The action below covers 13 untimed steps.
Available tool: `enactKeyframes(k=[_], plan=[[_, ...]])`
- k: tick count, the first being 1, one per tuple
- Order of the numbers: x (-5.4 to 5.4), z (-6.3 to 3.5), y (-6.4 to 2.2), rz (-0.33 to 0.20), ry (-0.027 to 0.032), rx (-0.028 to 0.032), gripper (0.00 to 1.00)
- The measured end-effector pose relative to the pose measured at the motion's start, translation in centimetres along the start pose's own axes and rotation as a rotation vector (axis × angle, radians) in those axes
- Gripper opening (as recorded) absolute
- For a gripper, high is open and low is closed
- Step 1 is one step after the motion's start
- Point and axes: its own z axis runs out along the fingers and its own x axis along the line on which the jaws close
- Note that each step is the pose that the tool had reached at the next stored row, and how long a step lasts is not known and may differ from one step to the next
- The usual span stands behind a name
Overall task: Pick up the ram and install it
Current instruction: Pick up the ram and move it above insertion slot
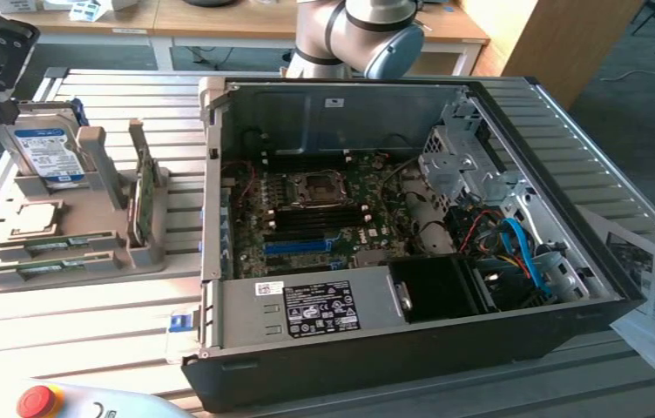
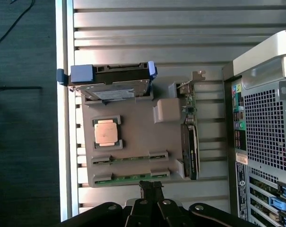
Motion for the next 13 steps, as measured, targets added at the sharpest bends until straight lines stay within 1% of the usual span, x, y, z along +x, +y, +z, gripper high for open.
enactKeyframes(k=[13], plan=[[0.0, 0.0, 0.0, -0.107, 0.0048, -0.0016, 0.1]])
